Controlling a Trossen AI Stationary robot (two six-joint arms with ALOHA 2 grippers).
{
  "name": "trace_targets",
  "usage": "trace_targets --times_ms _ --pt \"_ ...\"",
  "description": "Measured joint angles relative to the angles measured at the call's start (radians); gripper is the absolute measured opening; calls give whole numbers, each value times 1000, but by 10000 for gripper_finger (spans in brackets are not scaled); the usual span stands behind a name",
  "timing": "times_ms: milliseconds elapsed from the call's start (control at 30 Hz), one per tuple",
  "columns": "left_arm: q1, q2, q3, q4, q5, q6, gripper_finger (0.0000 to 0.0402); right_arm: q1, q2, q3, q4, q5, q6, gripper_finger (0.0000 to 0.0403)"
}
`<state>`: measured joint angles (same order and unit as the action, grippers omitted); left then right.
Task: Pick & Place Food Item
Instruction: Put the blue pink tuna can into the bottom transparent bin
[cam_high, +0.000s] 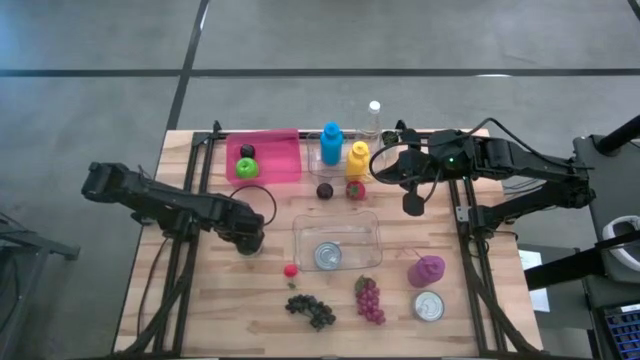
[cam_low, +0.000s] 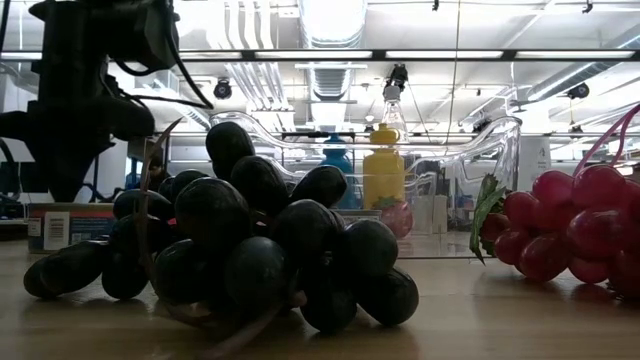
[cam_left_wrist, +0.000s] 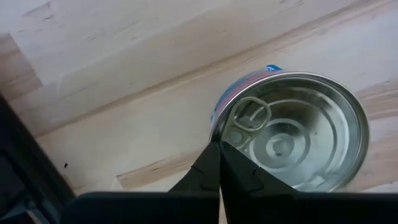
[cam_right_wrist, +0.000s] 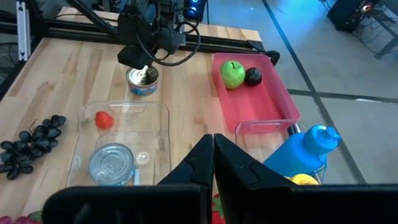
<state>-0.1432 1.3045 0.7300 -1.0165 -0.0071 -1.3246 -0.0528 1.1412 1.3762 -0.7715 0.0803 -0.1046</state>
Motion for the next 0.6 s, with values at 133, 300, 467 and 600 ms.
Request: trace_targets --times_ms 133,300,467,600 --pt "0 0 0 -9 0 0 0 0 0 0 0 0 0 8" --pt "0 0 -4 -9 -2 0 0 0 0 0 0 0 0 8" --pt "0 -2 -33 -22 -11 0 0 0 0 0 0 0 0 8" --pt "0 0 -56 -13 -7 0 0 0 0 0 -1 0 0 8"
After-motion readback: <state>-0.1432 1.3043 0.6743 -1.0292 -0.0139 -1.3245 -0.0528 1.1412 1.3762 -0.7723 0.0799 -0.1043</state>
